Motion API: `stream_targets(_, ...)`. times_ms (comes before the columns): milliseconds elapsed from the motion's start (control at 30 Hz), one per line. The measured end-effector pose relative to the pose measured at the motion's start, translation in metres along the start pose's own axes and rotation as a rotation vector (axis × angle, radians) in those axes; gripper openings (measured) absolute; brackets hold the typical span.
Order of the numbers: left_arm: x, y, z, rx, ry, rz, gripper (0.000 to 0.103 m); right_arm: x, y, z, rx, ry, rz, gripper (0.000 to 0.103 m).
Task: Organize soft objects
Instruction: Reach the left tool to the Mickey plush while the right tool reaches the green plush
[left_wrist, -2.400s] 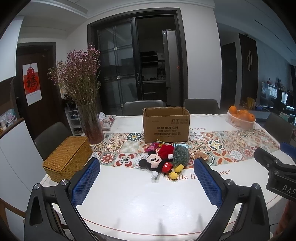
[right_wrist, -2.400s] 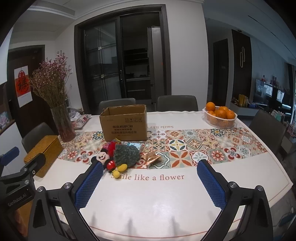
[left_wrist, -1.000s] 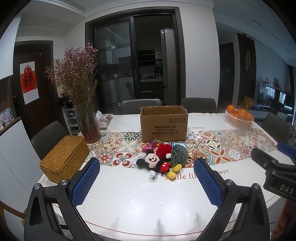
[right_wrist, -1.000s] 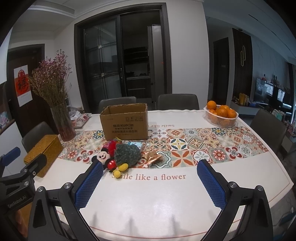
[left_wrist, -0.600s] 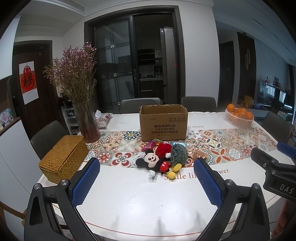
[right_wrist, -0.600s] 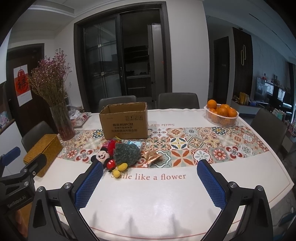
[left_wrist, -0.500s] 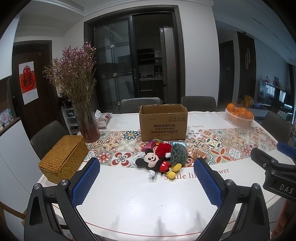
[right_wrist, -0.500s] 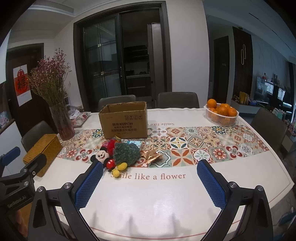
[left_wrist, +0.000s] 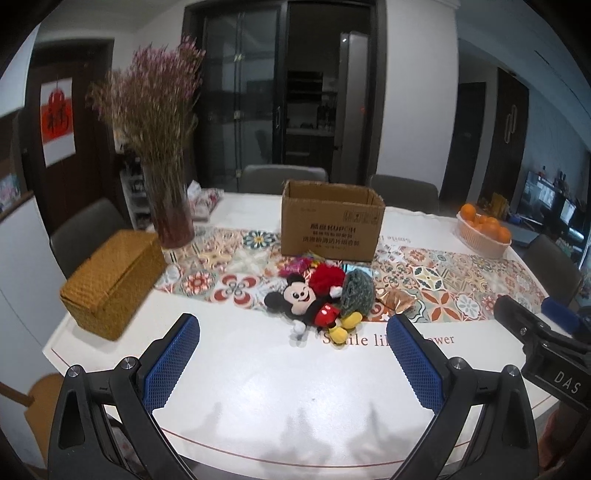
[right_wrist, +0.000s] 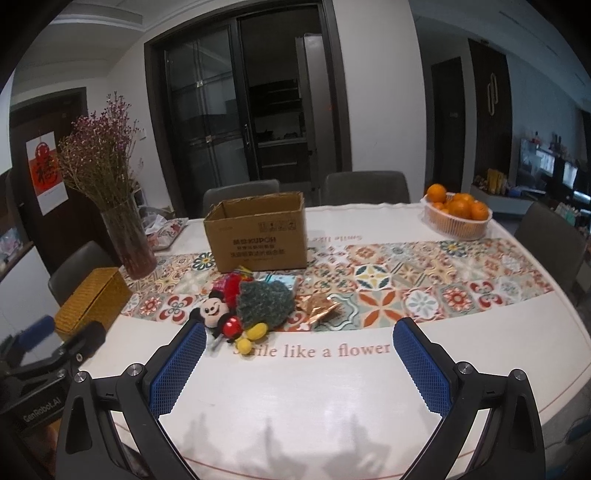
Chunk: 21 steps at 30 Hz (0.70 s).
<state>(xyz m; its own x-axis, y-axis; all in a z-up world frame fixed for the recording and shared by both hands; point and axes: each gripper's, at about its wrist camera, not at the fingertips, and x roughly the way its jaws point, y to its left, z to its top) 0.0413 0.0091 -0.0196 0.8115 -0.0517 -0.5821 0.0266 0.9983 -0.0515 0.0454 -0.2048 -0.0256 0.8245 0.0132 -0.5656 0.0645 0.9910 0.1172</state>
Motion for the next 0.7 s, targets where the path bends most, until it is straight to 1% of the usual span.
stream_targets(167, 0.025, 0.010, 0.008, -0.034, 0.052, -0.020, 0.103, 0.027, 0.009, 0.005, 0.010, 0.036, 0.019, 0.103)
stream_targets(400, 0.064, 0.022, 0.025, -0.047, 0.102, -0.028, 0.103, 0.067, 0.021, 0.014, 0.028, 0.085, 0.026, 0.102)
stream_targets(533, 0.095, 0.031, 0.038, -0.066, 0.139, -0.052, 0.103, 0.092, 0.029, 0.024, 0.030, 0.098, 0.018, 0.102)
stream_targets(600, 0.111, 0.036, 0.043, -0.076, 0.158, -0.073, 0.102, 0.106, 0.034, 0.030, 0.035, 0.110, 0.020, 0.100)
stream_targets(700, 0.131, 0.044, 0.050, -0.087, 0.190, -0.092, 0.099, 0.125, 0.041, 0.034, 0.039, 0.138, 0.028, 0.098)
